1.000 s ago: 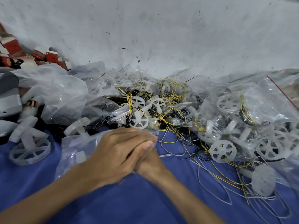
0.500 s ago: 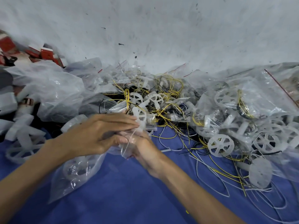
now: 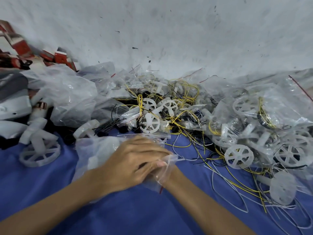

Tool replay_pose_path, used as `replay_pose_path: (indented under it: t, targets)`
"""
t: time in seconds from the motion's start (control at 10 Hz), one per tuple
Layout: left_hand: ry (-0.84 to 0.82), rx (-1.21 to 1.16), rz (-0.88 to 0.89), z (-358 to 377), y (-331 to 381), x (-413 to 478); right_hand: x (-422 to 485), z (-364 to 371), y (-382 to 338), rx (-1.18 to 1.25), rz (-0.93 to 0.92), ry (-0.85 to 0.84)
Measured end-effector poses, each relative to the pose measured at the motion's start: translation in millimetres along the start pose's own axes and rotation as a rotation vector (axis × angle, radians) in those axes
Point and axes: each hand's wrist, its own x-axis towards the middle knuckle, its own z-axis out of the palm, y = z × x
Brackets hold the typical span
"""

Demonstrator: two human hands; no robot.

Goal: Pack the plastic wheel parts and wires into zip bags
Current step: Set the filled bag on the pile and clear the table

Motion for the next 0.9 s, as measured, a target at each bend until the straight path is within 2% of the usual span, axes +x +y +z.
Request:
replay_pose_path:
  t: [0.1,0.2,0.3,0.4,0.5,0.6,0.7,0.8,0.9]
  targets:
    - [-0.077,0.175,0.083,11,5,-7,8,27,-43,0.419,0.250,0.121]
    - [-0.058,0.234,0.082,7,5,-6,9,20,-49,0.411,0.293,0.132]
    - [-0.001,0.231,0.065,4,4,-3,25,17,-57,0.437,0.318,0.213]
    - [0.020,0.217,0.047,7,7,-4,21,33,-76,0.364,0.290,0.224]
    - [0.045,0.190,0.035,11,5,-9,29,4,-19,0.431,0.097,-0.031]
    - [0.086,0.149,-0.050,11,-2,-13,31,-8,21,0.540,-0.489,-0.480]
    - [0.153,0.130,-0.203,11,-7,-16,56,-16,36,0.620,-0.783,-0.641]
    - [0.141,0.136,-0.315,11,-12,-21,82,-12,57,0.848,-0.609,-0.536]
    - [0.084,0.222,-0.368,9,-16,-27,105,5,79,0.830,-0.463,-0.233]
